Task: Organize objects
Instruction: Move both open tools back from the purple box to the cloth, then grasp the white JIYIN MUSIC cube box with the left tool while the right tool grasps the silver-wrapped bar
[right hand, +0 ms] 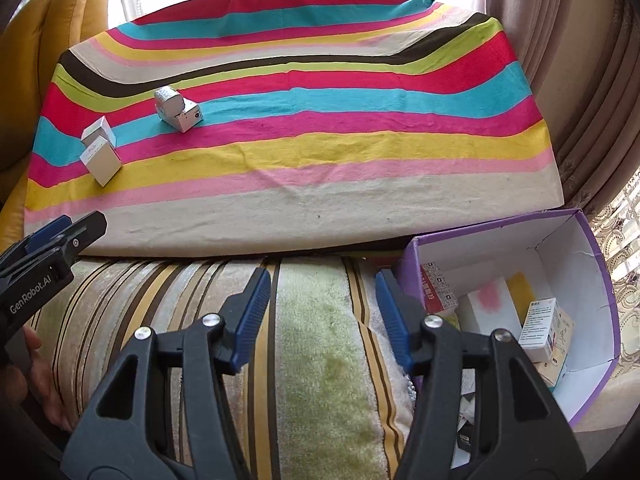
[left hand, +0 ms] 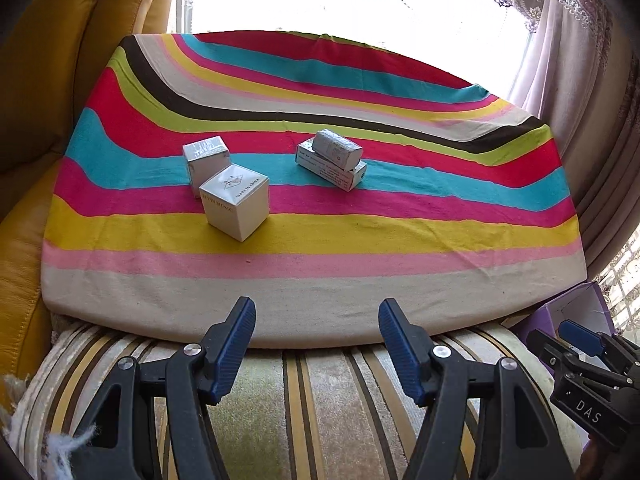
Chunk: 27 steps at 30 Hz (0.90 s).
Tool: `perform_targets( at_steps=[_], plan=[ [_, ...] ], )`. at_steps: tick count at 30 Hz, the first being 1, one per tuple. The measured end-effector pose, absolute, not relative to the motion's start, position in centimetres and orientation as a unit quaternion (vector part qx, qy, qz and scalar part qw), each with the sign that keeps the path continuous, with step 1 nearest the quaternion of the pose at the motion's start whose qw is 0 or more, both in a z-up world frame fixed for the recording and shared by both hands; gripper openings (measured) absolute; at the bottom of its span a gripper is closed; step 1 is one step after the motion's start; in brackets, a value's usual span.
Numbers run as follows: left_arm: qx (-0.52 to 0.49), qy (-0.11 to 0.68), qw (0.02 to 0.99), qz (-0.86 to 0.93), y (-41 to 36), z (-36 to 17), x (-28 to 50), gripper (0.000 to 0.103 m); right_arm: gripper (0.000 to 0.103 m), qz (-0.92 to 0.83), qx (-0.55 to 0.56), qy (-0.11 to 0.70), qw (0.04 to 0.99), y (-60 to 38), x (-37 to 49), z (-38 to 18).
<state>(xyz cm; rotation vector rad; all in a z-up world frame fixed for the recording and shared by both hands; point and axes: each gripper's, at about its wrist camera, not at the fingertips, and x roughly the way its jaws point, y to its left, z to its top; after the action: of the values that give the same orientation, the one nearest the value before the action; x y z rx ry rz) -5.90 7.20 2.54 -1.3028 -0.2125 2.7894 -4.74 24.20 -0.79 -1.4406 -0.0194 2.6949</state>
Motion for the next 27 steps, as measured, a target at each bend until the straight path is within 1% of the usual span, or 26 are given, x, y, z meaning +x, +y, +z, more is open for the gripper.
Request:
perform_targets(
  at_steps=[10, 18, 27],
  plan=[
    [-0.426, -0.100, 0.001, 0.899, 3.3, 2.1, -6.3, 0.065, 0.059, 0.877, -0.477, -0.047, 0.027, 20.2, -6.8, -1.4],
    [-0.434, -0.115, -0.006, 0.894, 1.5, 1.7, -7.3, 0.065, 0.059, 0.873, -0.485, -0.053, 0.015, 19.0, -8.4, -2.1],
    [-0.417, -0.125, 0.024, 0.900, 0.3, 2.0, -9.6, 0.065, 0.059, 0.870, -0.491, -0.050, -0.002, 18.1, -10.3, -2.9]
  ],
)
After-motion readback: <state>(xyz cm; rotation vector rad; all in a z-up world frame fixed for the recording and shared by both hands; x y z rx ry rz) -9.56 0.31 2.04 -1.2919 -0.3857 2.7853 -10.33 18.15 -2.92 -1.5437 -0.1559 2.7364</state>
